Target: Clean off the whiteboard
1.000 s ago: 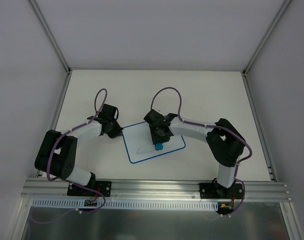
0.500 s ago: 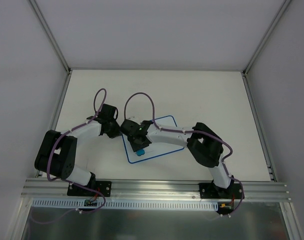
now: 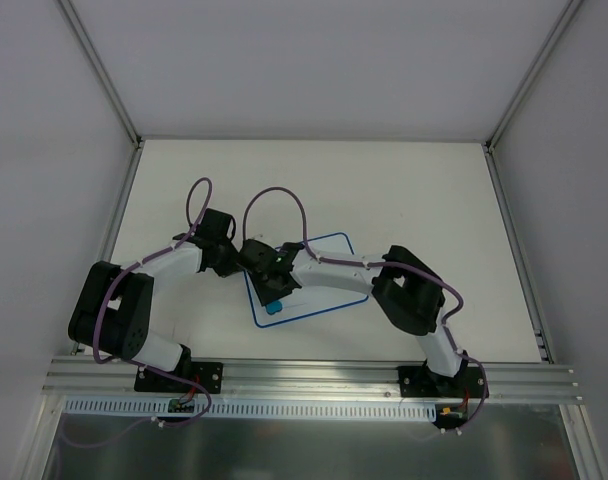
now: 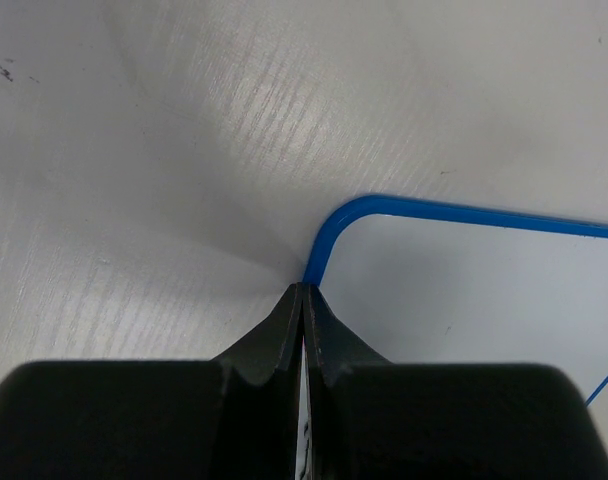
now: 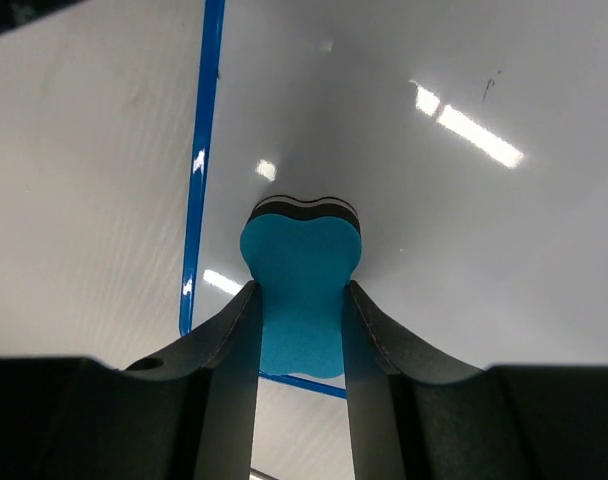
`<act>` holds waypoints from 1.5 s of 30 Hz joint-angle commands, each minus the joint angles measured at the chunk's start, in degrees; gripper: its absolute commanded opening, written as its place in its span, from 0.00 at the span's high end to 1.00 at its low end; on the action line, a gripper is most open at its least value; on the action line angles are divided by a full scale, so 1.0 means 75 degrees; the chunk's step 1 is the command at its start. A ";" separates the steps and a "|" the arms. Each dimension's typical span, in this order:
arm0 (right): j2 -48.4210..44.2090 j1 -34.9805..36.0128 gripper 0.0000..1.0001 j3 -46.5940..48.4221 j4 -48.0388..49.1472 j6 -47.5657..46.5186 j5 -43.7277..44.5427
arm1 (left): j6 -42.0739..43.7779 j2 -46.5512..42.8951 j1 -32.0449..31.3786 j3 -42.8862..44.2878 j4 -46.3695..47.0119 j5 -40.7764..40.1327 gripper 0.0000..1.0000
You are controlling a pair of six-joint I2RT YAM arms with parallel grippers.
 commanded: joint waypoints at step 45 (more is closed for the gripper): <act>0.0214 0.0104 1.00 0.0025 0.0296 0.0596 -0.0019 | -0.0137 0.0126 0.0088 0.0001 -0.0505 -0.0072 1.00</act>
